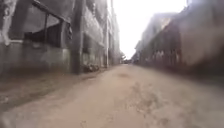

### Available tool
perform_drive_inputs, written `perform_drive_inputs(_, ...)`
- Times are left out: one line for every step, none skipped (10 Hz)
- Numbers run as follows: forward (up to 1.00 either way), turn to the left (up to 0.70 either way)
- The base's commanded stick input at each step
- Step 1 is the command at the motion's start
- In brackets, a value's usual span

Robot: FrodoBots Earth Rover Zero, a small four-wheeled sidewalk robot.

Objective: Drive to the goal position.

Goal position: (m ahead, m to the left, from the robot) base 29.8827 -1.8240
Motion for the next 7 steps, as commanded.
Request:
perform_drive_inputs(0.7, 0.01)
perform_drive_inputs(0.7, 0.01)
perform_drive_inputs(0.7, 0.01)
perform_drive_inputs(0.7, 0.01)
perform_drive_inputs(0.7, 0.01)
perform_drive_inputs(0.7, 0.01)
perform_drive_inputs(0.7, 0.01)
